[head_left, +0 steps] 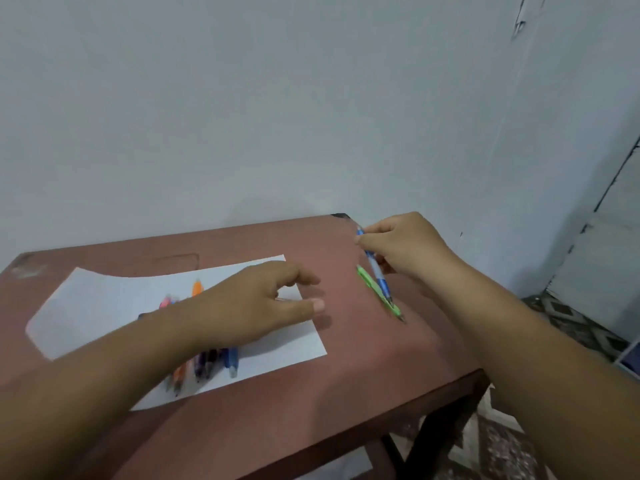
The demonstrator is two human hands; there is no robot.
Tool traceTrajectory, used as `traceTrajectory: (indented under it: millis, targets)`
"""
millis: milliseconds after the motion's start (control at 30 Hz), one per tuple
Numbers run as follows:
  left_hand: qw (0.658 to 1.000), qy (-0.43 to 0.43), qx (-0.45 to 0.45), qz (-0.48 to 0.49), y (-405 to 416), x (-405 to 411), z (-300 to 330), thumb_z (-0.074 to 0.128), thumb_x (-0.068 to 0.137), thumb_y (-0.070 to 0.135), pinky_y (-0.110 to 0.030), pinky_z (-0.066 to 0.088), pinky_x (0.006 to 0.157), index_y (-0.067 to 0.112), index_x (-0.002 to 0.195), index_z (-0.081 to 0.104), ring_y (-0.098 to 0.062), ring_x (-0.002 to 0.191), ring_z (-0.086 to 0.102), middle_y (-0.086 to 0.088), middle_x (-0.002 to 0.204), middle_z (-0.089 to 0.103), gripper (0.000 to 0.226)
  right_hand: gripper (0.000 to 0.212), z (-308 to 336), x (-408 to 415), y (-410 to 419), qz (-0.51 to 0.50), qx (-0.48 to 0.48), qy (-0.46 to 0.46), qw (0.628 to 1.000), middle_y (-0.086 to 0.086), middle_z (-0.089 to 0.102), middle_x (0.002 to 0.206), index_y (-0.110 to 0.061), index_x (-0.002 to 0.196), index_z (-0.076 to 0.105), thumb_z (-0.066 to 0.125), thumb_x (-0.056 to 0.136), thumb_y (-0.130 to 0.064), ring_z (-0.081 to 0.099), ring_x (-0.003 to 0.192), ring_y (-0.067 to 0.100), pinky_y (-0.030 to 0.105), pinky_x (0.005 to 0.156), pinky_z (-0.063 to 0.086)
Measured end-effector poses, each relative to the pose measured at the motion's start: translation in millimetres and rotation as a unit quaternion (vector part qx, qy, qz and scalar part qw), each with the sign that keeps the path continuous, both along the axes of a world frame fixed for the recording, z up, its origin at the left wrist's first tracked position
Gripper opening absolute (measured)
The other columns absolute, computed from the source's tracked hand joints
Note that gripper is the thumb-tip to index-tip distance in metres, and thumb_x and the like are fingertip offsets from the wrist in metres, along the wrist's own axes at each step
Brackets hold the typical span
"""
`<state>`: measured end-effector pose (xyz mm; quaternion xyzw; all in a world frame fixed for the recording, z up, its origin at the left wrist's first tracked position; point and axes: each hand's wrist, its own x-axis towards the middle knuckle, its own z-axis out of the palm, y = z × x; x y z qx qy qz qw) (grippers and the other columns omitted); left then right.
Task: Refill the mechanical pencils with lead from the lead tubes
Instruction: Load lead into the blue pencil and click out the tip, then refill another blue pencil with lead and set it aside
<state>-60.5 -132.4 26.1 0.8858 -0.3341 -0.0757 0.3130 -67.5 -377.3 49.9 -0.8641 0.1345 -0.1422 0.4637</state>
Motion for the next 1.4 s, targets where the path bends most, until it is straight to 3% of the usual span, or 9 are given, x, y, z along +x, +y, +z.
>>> traceTrajectory:
  millis: [167, 367, 533, 667, 800, 967, 1133, 1300, 1400]
  targets:
    - [0.994, -0.093, 0.048, -0.027, -40.5, 4.0, -10.9, 0.056, 0.092, 0.061, -0.016, 0.034, 0.101, 0.035, 0.141, 0.050, 0.002, 0.124, 0.044, 0.019, 0.142, 0.049, 0.055, 0.021, -16.4, 6.9, -22.7, -0.005, -0.090, 0.074, 0.993, 0.010, 0.069, 0.073, -0.004, 0.084, 0.077, 0.070, 0.084, -0.023, 0.064, 0.067, 0.021, 0.032, 0.068, 0.051]
    - [0.987, -0.126, 0.086, -0.043, -68.1, 3.9, -22.0, 0.052, 0.094, 0.063, -0.036, 0.044, 0.103, 0.030, 0.137, 0.053, -0.010, 0.115, 0.051, 0.008, 0.128, 0.059, 0.054, 0.018, -34.3, 6.2, -22.5, 0.002, -0.154, 0.079, 0.985, -0.006, 0.074, 0.096, -0.019, 0.093, 0.081, 0.070, 0.088, -0.033, 0.062, 0.078, 0.006, 0.019, 0.057, 0.041]
    - [0.980, -0.157, 0.115, -0.049, -77.9, 6.4, -34.4, 0.033, 0.086, 0.078, -0.041, 0.045, 0.098, 0.033, 0.127, 0.056, -0.012, 0.108, 0.051, 0.011, 0.116, 0.060, 0.064, 0.017, -38.7, 5.9, -19.6, 0.006, -0.174, 0.061, 0.983, -0.008, 0.074, 0.093, -0.021, 0.093, 0.082, 0.069, 0.090, -0.033, 0.065, 0.083, 0.009, 0.018, 0.063, 0.046]
    - [0.975, -0.169, 0.135, -0.060, -80.5, 9.5, -37.6, 0.027, 0.087, 0.079, -0.044, 0.040, 0.105, 0.042, 0.142, 0.043, -0.014, 0.123, 0.047, 0.015, 0.138, 0.053, 0.068, 0.019, -40.3, 5.7, -18.5, 0.021, -0.188, 0.059, 0.980, -0.008, 0.075, 0.089, -0.024, 0.094, 0.083, 0.070, 0.090, -0.036, 0.062, 0.077, 0.005, 0.016, 0.061, 0.045]
    - [0.973, -0.162, 0.153, -0.059, -74.4, 7.2, -32.9, 0.032, 0.093, 0.075, -0.044, 0.038, 0.107, 0.041, 0.144, 0.044, -0.014, 0.128, 0.044, 0.013, 0.142, 0.051, 0.063, 0.026, -41.1, 5.2, -14.4, 0.033, -0.220, 0.066, 0.973, -0.005, 0.075, 0.085, -0.022, 0.089, 0.082, 0.066, 0.094, -0.041, 0.066, 0.080, 0.010, 0.027, 0.069, 0.053]
    - [0.974, -0.154, 0.167, -0.026, -49.0, 12.4, -25.1, 0.020, 0.080, 0.082, -0.042, 0.046, 0.097, 0.026, 0.117, 0.060, -0.013, 0.111, 0.051, 0.010, 0.118, 0.060, 0.079, 0.034, -42.5, 6.7, -12.9, 0.023, -0.248, 0.059, 0.967, 0.002, 0.074, 0.087, -0.014, 0.085, 0.079, 0.062, 0.094, -0.041, 0.069, 0.083, 0.019, 0.038, 0.077, 0.059]
    - [0.980, -0.133, 0.145, 0.003, 0.3, 16.6, -14.0, 0.032, 0.087, 0.083, -0.032, 0.035, 0.110, 0.037, 0.140, 0.051, -0.005, 0.132, 0.040, 0.023, 0.139, 0.050, 0.073, 0.022, -30.1, 3.4, 6.5, 0.079, -0.284, 0.001, 0.955, -0.011, 0.073, 0.103, -0.025, 0.103, 0.079, 0.059, 0.096, -0.032, 0.064, 0.098, 0.011, 0.033, 0.089, 0.055]
    - [0.982, -0.123, 0.129, 0.063, 62.2, 21.5, -8.7, 0.036, 0.088, 0.076, -0.024, 0.038, 0.096, 0.042, 0.139, 0.049, 0.004, 0.114, 0.045, 0.031, 0.126, 0.047, 0.062, 0.023, -27.6, 10.2, 42.3, 0.181, -0.355, -0.048, 0.916, -0.003, 0.071, 0.092, -0.016, 0.094, 0.075, 0.053, 0.094, -0.022, 0.064, 0.092, 0.019, 0.039, 0.081, 0.056]
    - [0.979, -0.140, 0.114, 0.092, 96.0, 27.0, -14.6, 0.031, 0.088, 0.079, -0.022, 0.041, 0.094, 0.041, 0.135, 0.052, 0.005, 0.111, 0.047, 0.028, 0.122, 0.052, 0.065, 0.024, -24.9, 15.8, 64.3, 0.249, -0.343, -0.050, 0.904, -0.011, 0.067, 0.104, -0.030, 0.112, 0.076, 0.056, 0.099, -0.026, 0.058, 0.093, 0.008, 0.030, 0.084, 0.051]
